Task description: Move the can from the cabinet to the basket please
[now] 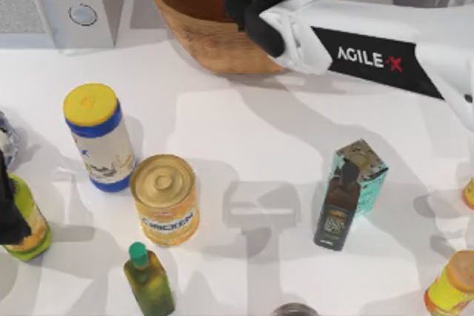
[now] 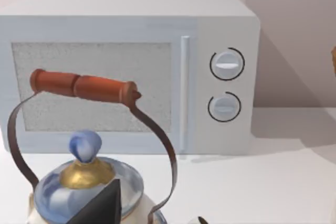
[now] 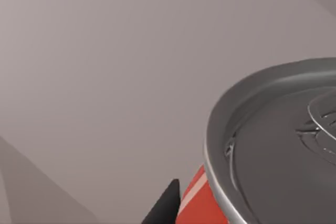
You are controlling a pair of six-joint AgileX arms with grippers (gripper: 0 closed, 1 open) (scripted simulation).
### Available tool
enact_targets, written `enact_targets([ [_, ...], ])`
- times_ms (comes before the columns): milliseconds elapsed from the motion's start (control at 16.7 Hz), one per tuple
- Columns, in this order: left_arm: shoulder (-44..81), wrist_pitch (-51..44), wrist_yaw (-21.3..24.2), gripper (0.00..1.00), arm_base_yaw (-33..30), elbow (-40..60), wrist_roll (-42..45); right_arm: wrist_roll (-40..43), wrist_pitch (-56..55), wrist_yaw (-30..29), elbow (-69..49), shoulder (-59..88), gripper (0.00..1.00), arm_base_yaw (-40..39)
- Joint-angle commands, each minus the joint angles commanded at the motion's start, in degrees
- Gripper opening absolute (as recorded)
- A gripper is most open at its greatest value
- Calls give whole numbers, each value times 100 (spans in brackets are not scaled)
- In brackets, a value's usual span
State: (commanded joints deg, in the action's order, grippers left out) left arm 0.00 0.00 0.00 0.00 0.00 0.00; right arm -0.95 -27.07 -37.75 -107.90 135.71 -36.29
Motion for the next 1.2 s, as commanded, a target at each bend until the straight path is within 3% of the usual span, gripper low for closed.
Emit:
enact_targets([
  [60, 0, 0, 0, 100, 0, 0, 0, 0, 0, 0, 0, 0, 0, 0],
  [840, 0, 0, 0, 100, 0, 0, 0, 0, 0, 0, 0, 0, 98, 0],
  [1200, 0, 0, 0, 100, 0, 0, 0, 0, 0, 0, 0, 0, 100, 0],
])
